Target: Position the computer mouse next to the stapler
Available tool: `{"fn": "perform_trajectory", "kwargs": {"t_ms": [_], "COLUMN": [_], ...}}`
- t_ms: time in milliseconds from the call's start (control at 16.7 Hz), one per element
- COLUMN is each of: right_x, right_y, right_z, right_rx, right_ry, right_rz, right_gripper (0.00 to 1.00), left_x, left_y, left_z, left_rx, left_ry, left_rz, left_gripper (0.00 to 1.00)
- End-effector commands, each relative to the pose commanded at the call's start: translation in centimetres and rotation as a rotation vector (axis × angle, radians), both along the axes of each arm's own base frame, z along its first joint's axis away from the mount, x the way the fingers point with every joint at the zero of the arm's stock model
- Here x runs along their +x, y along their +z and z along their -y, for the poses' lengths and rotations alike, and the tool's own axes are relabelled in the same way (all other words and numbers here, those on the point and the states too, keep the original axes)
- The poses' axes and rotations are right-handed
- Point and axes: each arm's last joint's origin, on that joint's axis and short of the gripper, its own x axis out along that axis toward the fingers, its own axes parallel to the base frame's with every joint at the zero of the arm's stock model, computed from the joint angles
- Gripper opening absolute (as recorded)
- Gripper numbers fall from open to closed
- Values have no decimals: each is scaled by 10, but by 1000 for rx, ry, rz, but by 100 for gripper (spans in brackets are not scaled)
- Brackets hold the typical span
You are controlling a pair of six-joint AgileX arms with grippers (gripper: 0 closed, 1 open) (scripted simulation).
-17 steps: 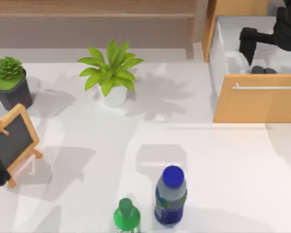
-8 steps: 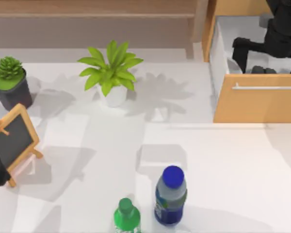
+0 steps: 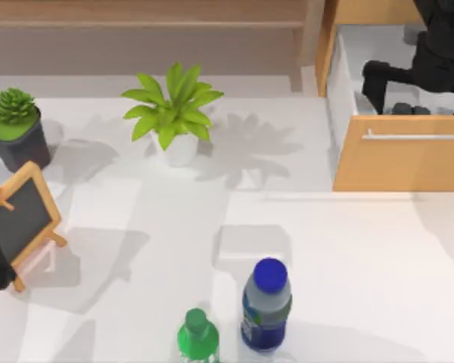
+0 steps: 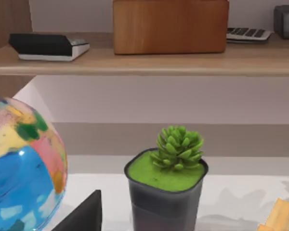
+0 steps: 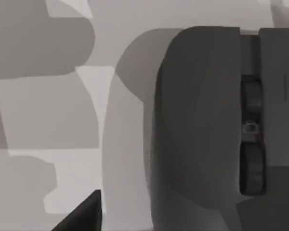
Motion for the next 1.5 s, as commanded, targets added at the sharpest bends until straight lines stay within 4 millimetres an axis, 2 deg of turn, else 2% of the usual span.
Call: {"fn": "perform_trajectory", "kwargs": {"t_ms": [600, 900, 1140, 1500], "right_x": [0, 4, 4, 4], "right_y": [-9, -27, -27, -27], "right_z": [-1, -1, -1, -1], "right_rx": [-1, 0, 0, 0], "right_ry": [0, 0, 0, 0], "right_rz": [2, -1, -1, -1], "right_gripper": [100, 100, 100, 55], "left_x": [0, 0, 0, 0], "left_y": [0, 0, 0, 0], "left_z": [0, 0, 0, 0], "left_rx": [0, 0, 0, 0], "left_ry": [0, 0, 0, 0], "left_rz": [0, 0, 0, 0], "left_gripper": [100, 100, 100, 100]}}
